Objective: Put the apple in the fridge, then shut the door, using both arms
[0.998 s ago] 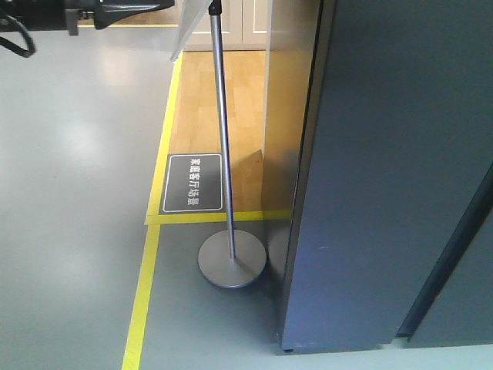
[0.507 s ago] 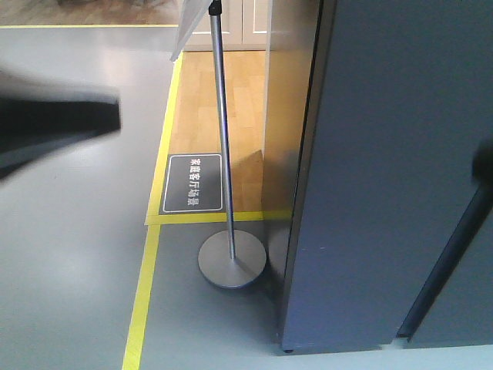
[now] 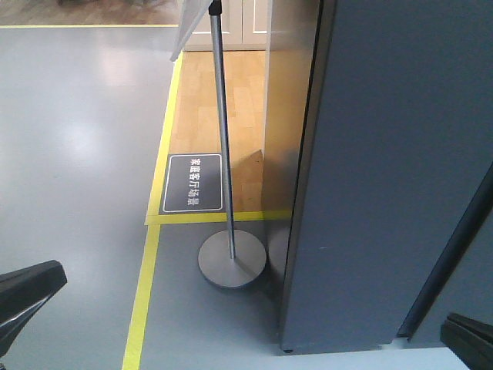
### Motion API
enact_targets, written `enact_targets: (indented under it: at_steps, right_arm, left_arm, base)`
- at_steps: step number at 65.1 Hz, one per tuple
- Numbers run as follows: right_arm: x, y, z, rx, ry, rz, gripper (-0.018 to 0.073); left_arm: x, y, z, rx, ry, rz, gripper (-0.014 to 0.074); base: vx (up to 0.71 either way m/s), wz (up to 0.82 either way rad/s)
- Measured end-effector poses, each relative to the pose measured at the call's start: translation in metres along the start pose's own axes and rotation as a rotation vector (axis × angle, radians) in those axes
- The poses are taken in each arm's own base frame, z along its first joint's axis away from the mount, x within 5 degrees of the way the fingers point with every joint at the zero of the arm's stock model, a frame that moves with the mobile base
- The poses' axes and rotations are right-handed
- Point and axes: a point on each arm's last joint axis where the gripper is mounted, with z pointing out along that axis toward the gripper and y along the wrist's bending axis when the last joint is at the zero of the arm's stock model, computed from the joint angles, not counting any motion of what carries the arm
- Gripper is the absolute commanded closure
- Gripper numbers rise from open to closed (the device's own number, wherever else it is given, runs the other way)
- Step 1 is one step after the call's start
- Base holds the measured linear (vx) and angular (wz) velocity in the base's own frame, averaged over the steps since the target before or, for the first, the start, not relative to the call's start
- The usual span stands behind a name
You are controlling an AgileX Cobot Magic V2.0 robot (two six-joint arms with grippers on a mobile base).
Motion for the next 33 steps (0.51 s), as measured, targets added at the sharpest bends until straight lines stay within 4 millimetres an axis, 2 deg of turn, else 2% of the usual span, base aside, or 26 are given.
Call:
enact_targets:
  at_steps: [33]
  right_arm:
    - [-0.0002, 0.0039, -0.0002, -0.042, -0.002, 0.021, 0.0566]
  left_arm:
    - [-0.0001, 0.0, -0.0002, -0.002, -0.002, 0.003, 0.0604]
  base:
    - [0.0, 0.0]
